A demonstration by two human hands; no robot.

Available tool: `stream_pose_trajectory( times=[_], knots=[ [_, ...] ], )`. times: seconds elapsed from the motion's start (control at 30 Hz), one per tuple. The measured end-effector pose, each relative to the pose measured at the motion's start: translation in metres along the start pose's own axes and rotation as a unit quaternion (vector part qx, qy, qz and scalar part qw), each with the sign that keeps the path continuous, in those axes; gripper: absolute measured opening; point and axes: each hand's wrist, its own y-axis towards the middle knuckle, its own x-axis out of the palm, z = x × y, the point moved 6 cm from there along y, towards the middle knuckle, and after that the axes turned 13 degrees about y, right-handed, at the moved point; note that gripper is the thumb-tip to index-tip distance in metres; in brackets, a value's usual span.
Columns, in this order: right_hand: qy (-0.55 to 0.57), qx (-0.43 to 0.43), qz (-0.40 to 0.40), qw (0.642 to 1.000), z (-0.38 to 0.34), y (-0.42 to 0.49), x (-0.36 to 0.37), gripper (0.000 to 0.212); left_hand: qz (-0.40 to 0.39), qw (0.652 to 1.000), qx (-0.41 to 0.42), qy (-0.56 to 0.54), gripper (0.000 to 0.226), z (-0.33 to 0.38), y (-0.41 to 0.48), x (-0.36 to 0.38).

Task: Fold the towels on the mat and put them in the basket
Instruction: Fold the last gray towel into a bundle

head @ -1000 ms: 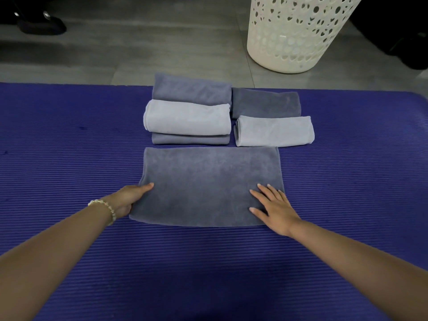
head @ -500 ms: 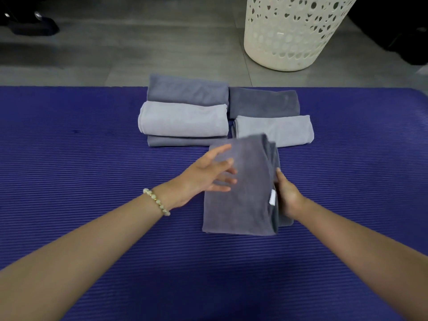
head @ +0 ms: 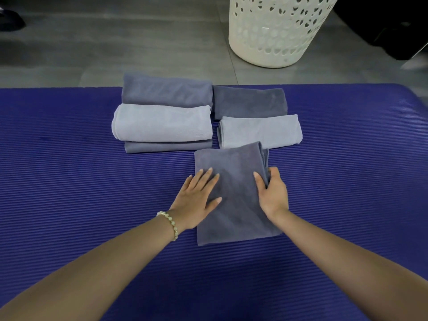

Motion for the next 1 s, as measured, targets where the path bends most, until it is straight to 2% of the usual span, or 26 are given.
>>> stream_pose_trajectory(
  times=[0.23, 0.43, 0.67, 0.77, 0.83, 0.93, 1.0],
  knots=[
    [-0.003, 0.053, -0.014, 0.998, 0.034, 0.017, -0.011, 0.027, -0.008, 0.999, -0.047, 0.028, 0.067, -0.012, 0.050, 0.003],
    [0.053, 0.079, -0.025, 0.995, 0.046, 0.025, -0.011, 0.030, 0.017, 0.997, -0.072, 0.022, 0.066, -0.028, 0.079, -0.004],
    [0.075, 0.111, -0.051, 0.990, 0.046, 0.025, -0.011, 0.028, -0.026, 0.984, -0.143, -0.107, 0.064, -0.048, 0.101, -0.011],
    [0.076, 0.122, -0.073, 0.987, 0.047, 0.024, -0.013, 0.027, -0.081, 0.956, -0.154, -0.237, 0.060, -0.057, 0.103, -0.020],
    [0.076, 0.125, -0.085, 0.986, 0.045, 0.022, -0.014, 0.025, -0.122, 0.933, -0.154, -0.303, 0.049, -0.057, 0.099, -0.031],
    [0.063, 0.139, -0.109, 0.982, 0.043, 0.016, -0.017, 0.029, -0.208, 0.878, -0.150, -0.404, 0.039, -0.043, 0.083, -0.048],
    [0.043, 0.142, -0.113, 0.982, 0.041, 0.009, -0.022, 0.036, -0.200, 0.846, -0.150, -0.470, 0.037, -0.032, 0.069, -0.065]
  ],
)
